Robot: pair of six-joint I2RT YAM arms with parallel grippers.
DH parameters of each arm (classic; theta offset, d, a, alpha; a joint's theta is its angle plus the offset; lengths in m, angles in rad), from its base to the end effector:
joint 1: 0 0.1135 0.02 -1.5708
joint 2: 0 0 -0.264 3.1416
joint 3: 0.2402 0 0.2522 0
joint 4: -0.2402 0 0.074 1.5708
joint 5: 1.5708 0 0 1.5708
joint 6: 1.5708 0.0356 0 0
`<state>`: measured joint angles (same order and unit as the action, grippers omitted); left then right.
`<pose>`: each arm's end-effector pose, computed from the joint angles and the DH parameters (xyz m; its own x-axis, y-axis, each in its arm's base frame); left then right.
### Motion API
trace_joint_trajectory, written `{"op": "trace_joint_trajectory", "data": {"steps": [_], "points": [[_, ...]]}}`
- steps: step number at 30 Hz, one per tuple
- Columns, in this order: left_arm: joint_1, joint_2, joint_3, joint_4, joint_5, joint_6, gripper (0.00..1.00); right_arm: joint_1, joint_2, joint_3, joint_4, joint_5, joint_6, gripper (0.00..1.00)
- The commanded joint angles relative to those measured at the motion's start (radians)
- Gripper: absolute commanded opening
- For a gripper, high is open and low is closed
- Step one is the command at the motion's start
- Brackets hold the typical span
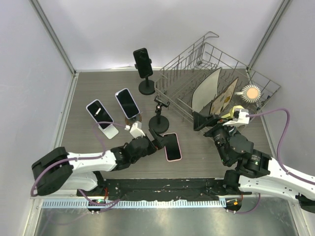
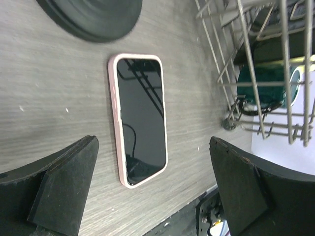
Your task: Remove the phone from the phone stand
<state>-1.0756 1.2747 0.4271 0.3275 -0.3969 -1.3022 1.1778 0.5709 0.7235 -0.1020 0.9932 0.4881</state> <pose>0.1275 -0.2071 0.1690 -0.6914 -0.5911 -0.4155 -0.0546 0.6162 -0.7857 0.0751 0.1033 0.3574 -0.0692 0.5018 -0.8622 -0.1716 0.8454 0.5058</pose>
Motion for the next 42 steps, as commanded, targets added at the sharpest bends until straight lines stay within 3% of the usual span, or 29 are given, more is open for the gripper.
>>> {"op": "trace_joint_trajectory", "data": {"steps": [1, 8, 13, 18, 21, 26, 35, 39, 42], "points": [[0.074, -0.116, 0.002, -0.140, -0.022, 0.133, 1.00, 0.003, 0.041, 0.031, 0.013, -0.037, -0.063, 0.89], [0.261, -0.302, 0.097, -0.367, 0.102, 0.347, 1.00, 0.003, 0.159, 0.097, -0.031, -0.129, -0.111, 0.92], [0.514, -0.409, 0.238, -0.559, 0.272, 0.526, 1.00, -0.009, 0.247, 0.148, -0.062, -0.221, -0.151, 0.94], [0.808, -0.402, 0.408, -0.689, 0.487, 0.699, 1.00, -0.067, 0.357, 0.211, -0.091, -0.341, -0.195, 0.95], [0.919, -0.368, 0.472, -0.708, 0.595, 0.736, 1.00, -0.144, 0.417, 0.251, -0.093, -0.454, -0.209, 0.95], [0.953, -0.322, 0.518, -0.725, 0.610, 0.828, 1.00, -0.242, 0.523, 0.336, -0.117, -0.579, -0.240, 0.95], [0.971, -0.446, 0.438, -0.748, 0.501, 0.951, 1.00, -0.377, 0.744, 0.487, -0.102, -0.726, -0.301, 0.94], [0.971, -0.453, 0.435, -0.655, 0.553, 0.959, 1.00, -0.400, 0.791, 0.534, -0.093, -0.745, -0.318, 0.94], [0.971, -0.355, 0.519, -0.628, 0.634, 0.948, 1.00, -0.400, 0.765, 0.527, -0.081, -0.746, -0.319, 0.93]]}}
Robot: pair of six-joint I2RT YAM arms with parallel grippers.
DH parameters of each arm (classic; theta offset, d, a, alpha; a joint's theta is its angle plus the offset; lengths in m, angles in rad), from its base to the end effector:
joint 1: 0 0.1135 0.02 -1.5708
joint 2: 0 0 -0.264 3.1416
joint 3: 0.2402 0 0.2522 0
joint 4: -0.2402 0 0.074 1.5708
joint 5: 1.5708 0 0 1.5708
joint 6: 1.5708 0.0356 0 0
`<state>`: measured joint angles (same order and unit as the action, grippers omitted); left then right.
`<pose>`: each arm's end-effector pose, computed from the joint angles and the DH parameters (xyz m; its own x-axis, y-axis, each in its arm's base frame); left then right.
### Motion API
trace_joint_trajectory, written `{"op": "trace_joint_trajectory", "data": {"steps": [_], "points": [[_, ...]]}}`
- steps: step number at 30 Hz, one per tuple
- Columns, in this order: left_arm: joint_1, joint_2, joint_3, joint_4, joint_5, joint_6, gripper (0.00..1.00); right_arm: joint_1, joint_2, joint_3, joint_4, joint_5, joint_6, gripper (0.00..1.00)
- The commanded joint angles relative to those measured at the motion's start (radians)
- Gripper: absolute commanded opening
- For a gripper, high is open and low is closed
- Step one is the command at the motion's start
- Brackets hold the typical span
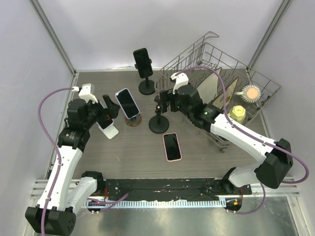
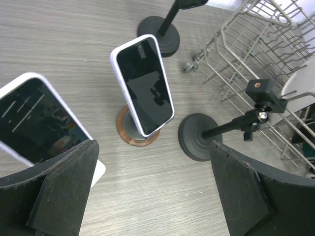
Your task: Remove the phone from the phone stand
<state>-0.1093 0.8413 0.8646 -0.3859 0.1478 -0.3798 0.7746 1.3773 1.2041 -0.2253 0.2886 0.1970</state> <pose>0.1879 -0.0259 0.3373 -0.4182 -0.3230 -0.8490 0.0966 0.9135 -0.3951 0.2362 0.2169 0.3475 -0.3665 -0.0961 -0.9254 -0.4194 0.9049 0.0721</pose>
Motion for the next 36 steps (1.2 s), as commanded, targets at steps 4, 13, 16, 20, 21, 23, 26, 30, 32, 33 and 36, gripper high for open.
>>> {"op": "trace_joint_trajectory", "data": {"steps": [4, 13, 16, 20, 21, 23, 26, 30, 32, 33, 36], "points": [[0.005, 0.275, 0.217, 0.156, 0.203, -0.002, 1.00, 0.003, -0.136, -0.050, 0.076, -0.084, -0.021, 0.91], [0.005, 0.741, 0.618, 0.381, 0.312, 0.033, 1.00, 0.003, -0.389, -0.265, 0.153, -0.172, 0.007, 0.89], [0.005, 0.892, 0.761, 0.406, 0.357, 0.055, 1.00, 0.003, -0.454, -0.320, 0.176, -0.203, 0.015, 0.89], [0.007, 1.067, 0.921, 0.415, 0.409, 0.071, 0.97, 0.003, -0.511, -0.363, 0.193, -0.215, 0.019, 0.89], [0.007, 1.094, 0.953, 0.410, 0.418, 0.073, 0.97, 0.003, -0.518, -0.373, 0.195, -0.216, 0.021, 0.89], [0.007, 1.182, 1.040, 0.395, 0.449, 0.067, 0.96, 0.003, -0.538, -0.382, 0.204, -0.221, 0.024, 0.90], [0.007, 1.275, 1.139, 0.386, 0.487, 0.061, 0.93, 0.003, -0.554, -0.397, 0.216, -0.220, 0.027, 0.90], [0.007, 1.351, 1.208, 0.374, 0.526, 0.036, 0.89, 0.003, -0.557, -0.405, 0.219, -0.230, 0.025, 0.90], [0.007, 1.395, 1.241, 0.381, 0.568, 0.015, 0.82, 0.003, -0.557, -0.406, 0.219, -0.235, 0.025, 0.90], [0.007, 1.410, 1.251, 0.381, 0.582, 0.001, 0.79, 0.003, -0.555, -0.406, 0.218, -0.235, 0.025, 0.89], [0.003, 1.441, 1.265, 0.449, 0.631, -0.050, 0.68, 0.003, -0.546, -0.403, 0.210, -0.227, 0.025, 0.90]]}}
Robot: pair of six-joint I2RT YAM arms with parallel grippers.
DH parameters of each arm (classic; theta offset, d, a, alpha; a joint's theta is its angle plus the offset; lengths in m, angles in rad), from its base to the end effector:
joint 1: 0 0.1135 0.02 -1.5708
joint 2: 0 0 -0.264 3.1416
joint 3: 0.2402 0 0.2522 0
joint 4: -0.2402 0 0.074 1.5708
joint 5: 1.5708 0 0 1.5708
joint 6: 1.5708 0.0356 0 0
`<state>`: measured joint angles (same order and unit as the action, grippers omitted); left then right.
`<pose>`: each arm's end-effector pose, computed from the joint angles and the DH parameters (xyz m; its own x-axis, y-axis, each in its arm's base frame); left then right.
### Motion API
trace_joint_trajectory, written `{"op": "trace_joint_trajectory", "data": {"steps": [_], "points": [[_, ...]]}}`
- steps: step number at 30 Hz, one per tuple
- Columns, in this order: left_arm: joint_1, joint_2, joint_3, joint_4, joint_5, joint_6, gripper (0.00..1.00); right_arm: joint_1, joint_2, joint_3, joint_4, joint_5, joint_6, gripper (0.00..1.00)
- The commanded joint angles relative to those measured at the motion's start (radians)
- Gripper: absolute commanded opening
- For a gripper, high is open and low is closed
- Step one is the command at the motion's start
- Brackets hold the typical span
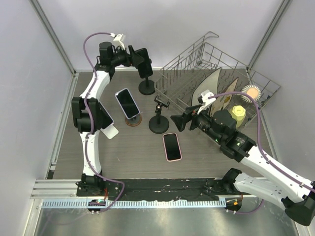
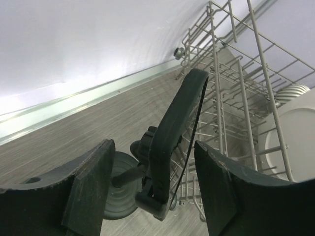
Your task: Remove the phone from the phone stand
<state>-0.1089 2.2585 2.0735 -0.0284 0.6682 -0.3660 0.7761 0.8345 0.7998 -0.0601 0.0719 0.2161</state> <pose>0.5334 -0.0805 0.3098 -0.4425 -0.2342 -0.8656 0.5664 0.6754 -0.4723 0.1435 0.1373 0.3502 -0.2049 0.0986 -0.9738 -0.6181 0.7584 0.2068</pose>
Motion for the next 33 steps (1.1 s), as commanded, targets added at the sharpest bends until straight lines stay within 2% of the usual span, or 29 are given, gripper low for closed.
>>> {"op": "trace_joint_trajectory", "data": {"steps": [1, 4, 9, 12, 13, 17, 19, 33], "points": [[0.003, 0.029, 0.048, 0.108, 0.122, -0.091, 0.65, 0.002, 0.003, 0.001, 0.043, -0.011, 0.005, 0.90], [0.002, 0.033, 0.033, 0.191, 0.160, -0.125, 0.56, 0.002, 0.012, 0.004, 0.045, -0.018, 0.003, 0.90], [0.002, 0.038, 0.030, 0.239, 0.188, -0.172, 0.40, 0.002, 0.029, 0.013, 0.042, -0.027, 0.002, 0.90], [0.002, 0.032, 0.027, 0.243, 0.194, -0.171, 0.27, 0.002, 0.037, 0.018, 0.034, -0.029, 0.000, 0.90], [0.003, 0.021, 0.022, 0.243, 0.195, -0.166, 0.19, 0.002, 0.037, 0.019, 0.031, -0.026, -0.001, 0.89], [0.003, -0.019, 0.004, 0.246, 0.189, -0.148, 0.04, 0.002, 0.037, 0.022, 0.028, -0.029, -0.003, 0.89], [0.003, -0.043, -0.015, 0.255, 0.179, -0.134, 0.00, 0.002, 0.034, 0.022, 0.026, -0.032, 0.000, 0.89], [0.003, -0.316, -0.177, 0.415, 0.028, -0.128, 0.00, 0.002, 0.003, 0.041, -0.009, -0.032, 0.006, 0.88]]}}
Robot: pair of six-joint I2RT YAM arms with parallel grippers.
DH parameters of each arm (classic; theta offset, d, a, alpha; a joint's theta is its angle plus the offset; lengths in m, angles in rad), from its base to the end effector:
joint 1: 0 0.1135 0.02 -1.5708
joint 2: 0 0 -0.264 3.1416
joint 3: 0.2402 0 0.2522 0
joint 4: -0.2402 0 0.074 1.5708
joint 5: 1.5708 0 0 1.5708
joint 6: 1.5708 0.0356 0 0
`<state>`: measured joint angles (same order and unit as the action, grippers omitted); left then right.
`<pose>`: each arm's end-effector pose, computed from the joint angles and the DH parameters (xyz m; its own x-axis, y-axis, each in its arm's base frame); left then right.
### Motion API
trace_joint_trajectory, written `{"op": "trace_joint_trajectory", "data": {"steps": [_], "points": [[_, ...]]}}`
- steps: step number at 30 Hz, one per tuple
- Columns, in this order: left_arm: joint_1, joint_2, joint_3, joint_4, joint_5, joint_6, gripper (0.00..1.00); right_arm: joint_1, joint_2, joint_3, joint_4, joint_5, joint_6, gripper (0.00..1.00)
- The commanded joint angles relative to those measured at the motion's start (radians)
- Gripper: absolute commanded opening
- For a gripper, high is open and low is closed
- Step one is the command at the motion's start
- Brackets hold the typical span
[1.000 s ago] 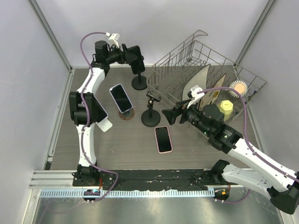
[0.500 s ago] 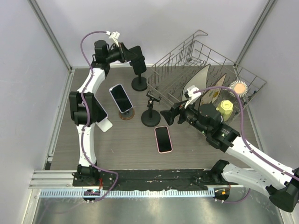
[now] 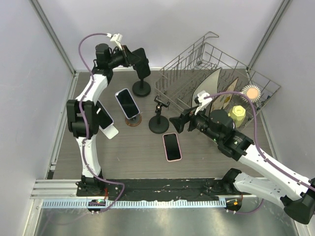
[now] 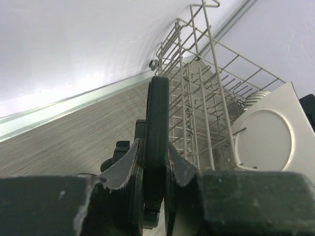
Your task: Remove the phone from the phone stand
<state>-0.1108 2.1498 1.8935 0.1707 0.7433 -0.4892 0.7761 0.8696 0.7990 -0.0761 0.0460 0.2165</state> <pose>0.5106 -0.0811 0.3218 -0.4282 -0.3005 -0.8523 0.6234 0.5845 -0.5193 0.1486 0.1436 0.3418 -0.2452 0.0600 -0.9676 -0.6293 0.7494 0.2059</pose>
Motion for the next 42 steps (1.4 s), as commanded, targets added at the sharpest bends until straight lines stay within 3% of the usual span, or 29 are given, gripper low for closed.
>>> {"op": "trace_joint_trajectory", "data": {"steps": [1, 10, 14, 18, 25, 28, 38, 42], "points": [[0.003, -0.226, -0.007, 0.234, -0.056, -0.011, 0.00, 0.002, -0.035, 0.042, 0.003, -0.005, 0.007, 0.89], [-0.013, -0.439, -0.105, 0.254, -0.073, -0.063, 0.00, 0.002, -0.073, 0.051, -0.042, 0.009, 0.021, 0.88], [-0.041, -0.647, -0.241, 0.190, -0.177, -0.029, 0.00, 0.002, -0.093, 0.052, -0.056, 0.025, 0.023, 0.88], [-0.124, -0.836, -0.390, -0.017, -0.376, 0.053, 0.00, 0.002, -0.100, 0.065, -0.082, 0.046, 0.023, 0.88], [-0.280, -1.135, -0.655, -0.140, -0.602, 0.021, 0.00, 0.002, -0.104, 0.065, -0.097, 0.045, 0.035, 0.88], [-0.343, -1.221, -0.760, -0.166, -0.633, 0.005, 0.00, 0.002, -0.113, 0.057, -0.099, 0.048, 0.035, 0.88], [-0.475, -1.361, -1.051, -0.198, -0.717, -0.115, 0.00, 0.002, -0.104, 0.046, -0.100, 0.057, 0.030, 0.88], [-0.582, -1.392, -1.117, -0.175, -0.840, -0.150, 0.00, 0.002, -0.090, 0.040, -0.090, 0.052, 0.029, 0.88]]}}
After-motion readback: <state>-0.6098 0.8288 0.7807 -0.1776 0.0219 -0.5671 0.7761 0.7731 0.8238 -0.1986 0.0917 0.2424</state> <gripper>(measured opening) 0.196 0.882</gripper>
